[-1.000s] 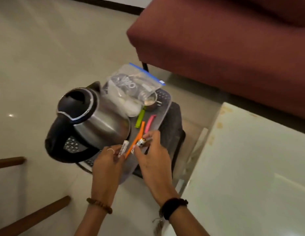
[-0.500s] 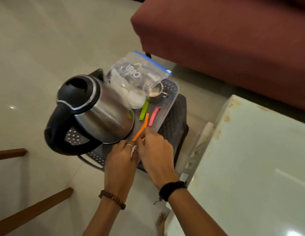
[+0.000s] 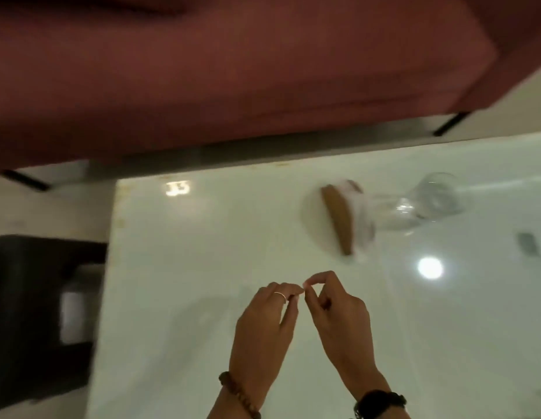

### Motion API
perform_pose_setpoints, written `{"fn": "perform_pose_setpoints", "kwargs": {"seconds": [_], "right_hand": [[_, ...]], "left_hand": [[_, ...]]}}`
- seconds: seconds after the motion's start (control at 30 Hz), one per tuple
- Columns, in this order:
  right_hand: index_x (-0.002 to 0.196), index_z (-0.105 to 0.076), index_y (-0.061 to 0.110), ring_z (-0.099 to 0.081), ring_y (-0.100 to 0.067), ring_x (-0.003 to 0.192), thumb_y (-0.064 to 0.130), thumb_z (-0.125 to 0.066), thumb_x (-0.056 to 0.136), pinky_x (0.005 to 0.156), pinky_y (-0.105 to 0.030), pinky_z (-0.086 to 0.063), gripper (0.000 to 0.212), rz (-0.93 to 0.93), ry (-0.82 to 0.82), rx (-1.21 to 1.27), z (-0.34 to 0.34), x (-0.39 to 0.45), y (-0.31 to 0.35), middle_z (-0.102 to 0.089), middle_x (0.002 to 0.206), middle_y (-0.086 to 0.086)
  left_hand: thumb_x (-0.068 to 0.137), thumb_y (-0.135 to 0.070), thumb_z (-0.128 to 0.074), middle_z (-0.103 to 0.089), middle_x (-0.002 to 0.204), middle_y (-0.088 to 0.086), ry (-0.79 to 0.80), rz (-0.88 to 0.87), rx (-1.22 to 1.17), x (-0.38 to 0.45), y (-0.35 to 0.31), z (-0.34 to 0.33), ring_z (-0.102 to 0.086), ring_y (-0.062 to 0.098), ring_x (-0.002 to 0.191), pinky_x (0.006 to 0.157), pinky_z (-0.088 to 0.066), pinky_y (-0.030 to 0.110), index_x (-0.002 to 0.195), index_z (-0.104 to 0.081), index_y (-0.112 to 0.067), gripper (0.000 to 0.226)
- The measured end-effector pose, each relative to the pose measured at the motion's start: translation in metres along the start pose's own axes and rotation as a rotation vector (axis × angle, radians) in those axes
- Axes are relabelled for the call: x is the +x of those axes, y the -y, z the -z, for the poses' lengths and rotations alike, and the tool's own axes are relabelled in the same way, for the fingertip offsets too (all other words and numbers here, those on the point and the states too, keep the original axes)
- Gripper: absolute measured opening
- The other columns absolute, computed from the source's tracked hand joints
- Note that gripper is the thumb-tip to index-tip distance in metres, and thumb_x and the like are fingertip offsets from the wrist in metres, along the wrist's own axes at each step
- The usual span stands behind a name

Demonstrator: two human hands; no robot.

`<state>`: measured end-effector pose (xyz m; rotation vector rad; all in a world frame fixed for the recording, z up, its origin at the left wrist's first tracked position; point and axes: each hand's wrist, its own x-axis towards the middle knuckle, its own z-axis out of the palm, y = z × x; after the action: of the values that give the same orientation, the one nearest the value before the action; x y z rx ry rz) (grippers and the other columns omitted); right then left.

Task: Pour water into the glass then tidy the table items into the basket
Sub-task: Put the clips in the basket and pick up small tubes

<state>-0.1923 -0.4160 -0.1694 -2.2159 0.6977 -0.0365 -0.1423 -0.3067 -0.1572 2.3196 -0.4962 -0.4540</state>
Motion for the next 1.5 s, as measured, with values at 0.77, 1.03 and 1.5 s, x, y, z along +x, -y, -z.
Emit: {"fn": "perform_pose_setpoints", "kwargs": {"seconds": [0.77, 1.03, 1.5], "right_hand": [[0.098, -0.050, 0.011, -0.045, -0.020, 0.065, 0.039, -0.054, 0.089, 0.058, -0.028, -0.032, 0.030, -0.803, -0.323, -0.208, 0.273, 0.017, -0.350, -0.054, 0.081, -0.003], [0.074, -0.048, 0.004, -0.036, -0.018, 0.050, 0.012, -0.047, 0.087, 0.045, -0.026, -0.023, 0.016, -0.815, -0.399, -0.320, 0.258, 0.032, -0.341, -0.053, 0.067, -0.009], [0.116, -0.049, 0.033, -0.056, 0.003, 0.051, 0.034, -0.062, 0.085, 0.053, -0.016, -0.037, 0.034, -0.343, -0.232, 0.242, 0.099, 0.029, -0.118, -0.065, 0.075, 0.016]], "left_hand": [[0.090, -0.004, -0.039, -0.038, 0.140, 0.012, 0.463, -0.639, 0.653, 0.161, -0.254, -0.373, -0.044, 0.032, 0.120, 0.085, -0.038, 0.035, 0.133, -0.042, -0.018, 0.045], [0.091, -0.025, -0.052, -0.058, 0.098, 0.004, 0.351, -0.357, 0.272, 0.151, -0.229, -0.338, -0.055, 0.021, 0.090, 0.073, -0.042, 0.035, 0.098, -0.059, -0.014, 0.015], [0.083, -0.026, -0.063, -0.068, 0.080, -0.010, 0.146, 0.350, -0.559, 0.071, -0.112, -0.143, -0.063, 0.003, 0.075, 0.064, -0.047, 0.014, 0.080, -0.062, -0.029, 0.004]]}}
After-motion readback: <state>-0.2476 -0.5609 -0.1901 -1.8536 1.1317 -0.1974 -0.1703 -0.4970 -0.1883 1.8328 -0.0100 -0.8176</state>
